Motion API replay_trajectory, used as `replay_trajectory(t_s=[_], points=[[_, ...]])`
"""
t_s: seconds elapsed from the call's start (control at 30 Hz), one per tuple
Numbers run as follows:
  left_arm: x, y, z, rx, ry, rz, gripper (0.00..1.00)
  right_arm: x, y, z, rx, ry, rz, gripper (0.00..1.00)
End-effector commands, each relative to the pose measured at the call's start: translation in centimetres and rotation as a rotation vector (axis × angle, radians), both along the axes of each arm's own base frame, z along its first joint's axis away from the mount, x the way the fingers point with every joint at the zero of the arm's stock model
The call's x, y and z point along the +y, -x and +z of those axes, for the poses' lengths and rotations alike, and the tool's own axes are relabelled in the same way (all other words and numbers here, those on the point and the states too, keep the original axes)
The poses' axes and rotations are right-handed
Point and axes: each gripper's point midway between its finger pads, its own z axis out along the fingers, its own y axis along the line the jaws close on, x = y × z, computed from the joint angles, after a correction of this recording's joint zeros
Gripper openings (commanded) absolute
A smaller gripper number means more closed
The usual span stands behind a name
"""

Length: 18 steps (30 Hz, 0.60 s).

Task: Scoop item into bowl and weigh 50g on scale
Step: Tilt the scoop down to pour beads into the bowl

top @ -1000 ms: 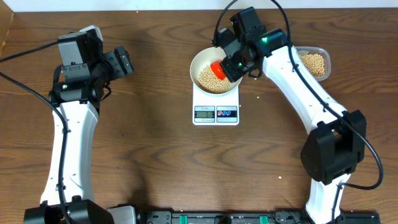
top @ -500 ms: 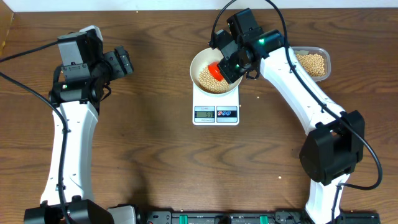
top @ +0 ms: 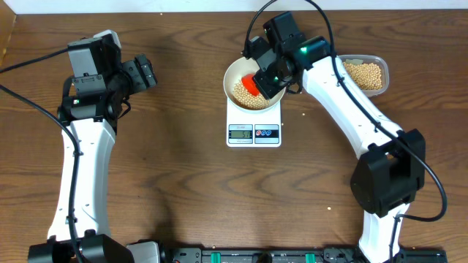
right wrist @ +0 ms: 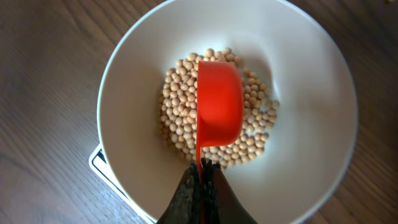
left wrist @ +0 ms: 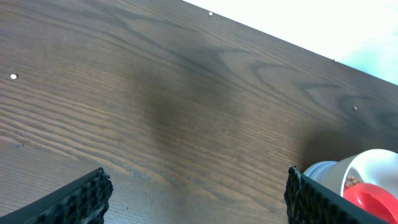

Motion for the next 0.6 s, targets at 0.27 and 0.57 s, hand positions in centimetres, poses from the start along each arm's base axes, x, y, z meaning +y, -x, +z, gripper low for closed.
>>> replay_trajectory(t_s=[0.27, 0.57], points=[[0.28, -0.06, 0.42, -0.008, -0.018, 0.001, 0.91, 0.95, 0.34, -0.76, 0.034, -0.028, -0.014, 0.01], [0.27, -0.05, 0.41, -0.008, -0.017, 0.000, 0.91, 1.49, 0.65, -0.61, 0.060, -0.065, -0.024, 0.01]])
